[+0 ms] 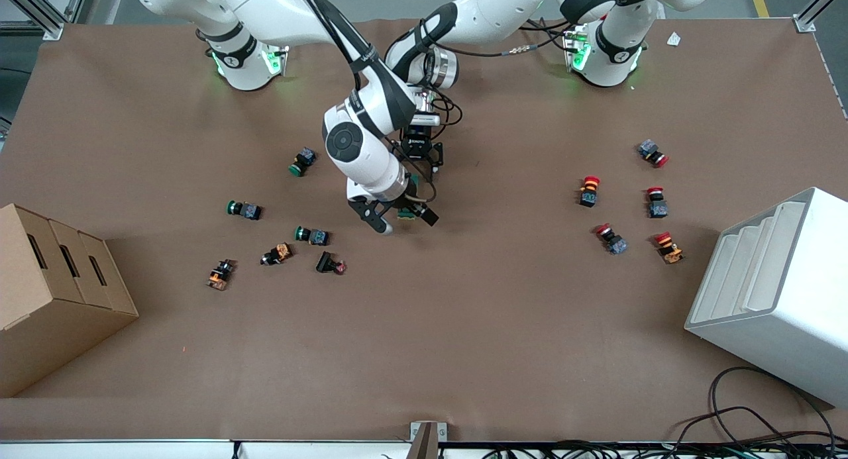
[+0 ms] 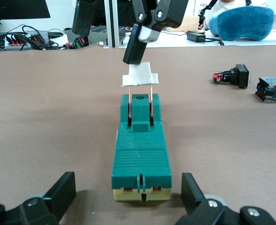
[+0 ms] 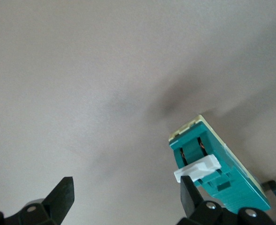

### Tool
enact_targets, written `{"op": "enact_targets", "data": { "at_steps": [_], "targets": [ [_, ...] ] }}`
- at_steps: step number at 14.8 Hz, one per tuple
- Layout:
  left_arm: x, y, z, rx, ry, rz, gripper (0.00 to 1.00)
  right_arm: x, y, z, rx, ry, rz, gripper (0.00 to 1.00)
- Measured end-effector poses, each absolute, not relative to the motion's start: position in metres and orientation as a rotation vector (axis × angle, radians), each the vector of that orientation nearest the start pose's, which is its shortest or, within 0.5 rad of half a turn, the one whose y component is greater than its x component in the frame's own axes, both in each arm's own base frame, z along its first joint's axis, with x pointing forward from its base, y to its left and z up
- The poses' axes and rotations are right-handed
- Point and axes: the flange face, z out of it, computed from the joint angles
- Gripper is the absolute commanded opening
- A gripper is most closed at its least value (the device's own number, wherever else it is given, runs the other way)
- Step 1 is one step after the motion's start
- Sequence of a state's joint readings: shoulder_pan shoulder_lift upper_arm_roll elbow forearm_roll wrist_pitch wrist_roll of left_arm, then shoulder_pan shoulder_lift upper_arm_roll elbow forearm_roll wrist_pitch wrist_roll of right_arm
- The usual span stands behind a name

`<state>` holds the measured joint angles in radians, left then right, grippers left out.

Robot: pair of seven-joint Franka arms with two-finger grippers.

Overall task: Close load switch with both arms
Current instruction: 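Push the white handle over with the right gripper to close it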

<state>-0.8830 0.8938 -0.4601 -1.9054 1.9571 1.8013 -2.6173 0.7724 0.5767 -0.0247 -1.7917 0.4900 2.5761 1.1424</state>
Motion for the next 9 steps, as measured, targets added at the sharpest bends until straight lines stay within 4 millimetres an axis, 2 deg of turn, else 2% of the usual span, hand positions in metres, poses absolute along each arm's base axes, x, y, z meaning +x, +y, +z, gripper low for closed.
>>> {"op": "enact_targets", "data": {
  "at_steps": [9],
  "targets": [
    [0.205,-0.550,0.060,-2.649,0.118,-1.782,0.99,0.505,0.456,0.222,-2.631,1.009,0.150,1.00]
  ]
}}
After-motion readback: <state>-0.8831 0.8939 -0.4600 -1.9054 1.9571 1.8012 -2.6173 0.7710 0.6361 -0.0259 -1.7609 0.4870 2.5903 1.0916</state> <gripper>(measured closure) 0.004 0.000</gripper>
